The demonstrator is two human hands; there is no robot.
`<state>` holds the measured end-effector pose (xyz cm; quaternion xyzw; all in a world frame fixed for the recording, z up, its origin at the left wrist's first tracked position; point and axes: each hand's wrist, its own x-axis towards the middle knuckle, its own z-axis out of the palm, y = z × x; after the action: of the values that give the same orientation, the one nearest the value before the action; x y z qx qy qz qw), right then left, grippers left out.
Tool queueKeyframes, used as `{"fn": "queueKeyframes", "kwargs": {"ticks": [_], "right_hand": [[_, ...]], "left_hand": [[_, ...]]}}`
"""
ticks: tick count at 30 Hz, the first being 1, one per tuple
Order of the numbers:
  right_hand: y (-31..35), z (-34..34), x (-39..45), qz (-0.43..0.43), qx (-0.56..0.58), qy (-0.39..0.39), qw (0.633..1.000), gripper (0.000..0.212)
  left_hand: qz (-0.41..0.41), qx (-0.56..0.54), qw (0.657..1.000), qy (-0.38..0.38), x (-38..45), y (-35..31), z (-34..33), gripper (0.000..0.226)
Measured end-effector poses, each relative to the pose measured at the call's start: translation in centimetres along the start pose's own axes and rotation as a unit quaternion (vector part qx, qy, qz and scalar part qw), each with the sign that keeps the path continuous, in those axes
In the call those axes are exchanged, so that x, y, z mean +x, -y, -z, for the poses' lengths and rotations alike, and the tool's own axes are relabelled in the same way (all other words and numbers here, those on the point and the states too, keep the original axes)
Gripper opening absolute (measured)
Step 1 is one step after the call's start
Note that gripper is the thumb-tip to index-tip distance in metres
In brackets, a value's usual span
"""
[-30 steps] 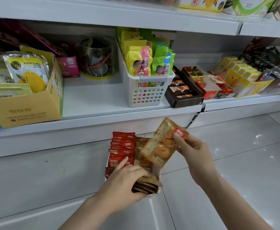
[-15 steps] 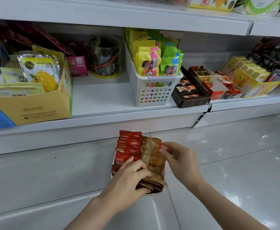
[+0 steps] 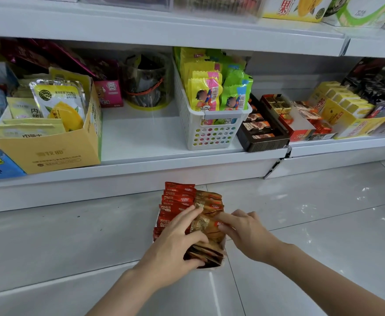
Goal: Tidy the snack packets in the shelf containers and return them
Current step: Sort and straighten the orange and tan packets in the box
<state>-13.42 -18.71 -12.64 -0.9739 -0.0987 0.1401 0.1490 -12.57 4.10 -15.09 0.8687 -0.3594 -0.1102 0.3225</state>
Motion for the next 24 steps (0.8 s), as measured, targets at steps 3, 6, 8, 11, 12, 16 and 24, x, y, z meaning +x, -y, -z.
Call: {"fn": "queueKeyframes", "kwargs": {"ticks": [3,6,8,11,12,16,24], "right_hand": [[0.5,0.2,-0.1,-0.009,0.001,0.013,1.0,0.031],[0.9,0.7,-0.4,-0.004,-0.008,0.066,0.998,0.034],[0.7,1.9,-0.7,-0.04,0.138,0.099,0.985,0.042],[-0.1,3.1,-0.6,-0.146,0.292,-0.052,0.944,0.04],[-0.3,3.1,-0.3,-0.157,0.246,-0.119,0.949,0.032],[0.1,1.9,1.0,-0.11,0.133,-0.171,0.97,0.02],[1.3,-0.6,2.0,-0.108,0.093,-0.144,0.979,0.018]], "left_hand": [[0.028,0.012,0.999,0.017,0.3,-0.3,0.5,0.037],[0.044,0.007,0.999,0.003,0.5,-0.4,0.8,0.045],[0.067,-0.011,0.998,-0.004,0.6,-0.4,0.7,0.053],[0.07,-0.019,0.997,-0.003,0.6,-0.4,0.3,0.054],[0.056,-0.009,0.998,-0.003,0.7,-0.4,0.2,0.052],[0.015,0.033,0.999,0.013,0.7,-0.1,0.2,0.049],[0.014,0.012,0.998,0.061,0.6,-0.7,0.9,0.058]]}}
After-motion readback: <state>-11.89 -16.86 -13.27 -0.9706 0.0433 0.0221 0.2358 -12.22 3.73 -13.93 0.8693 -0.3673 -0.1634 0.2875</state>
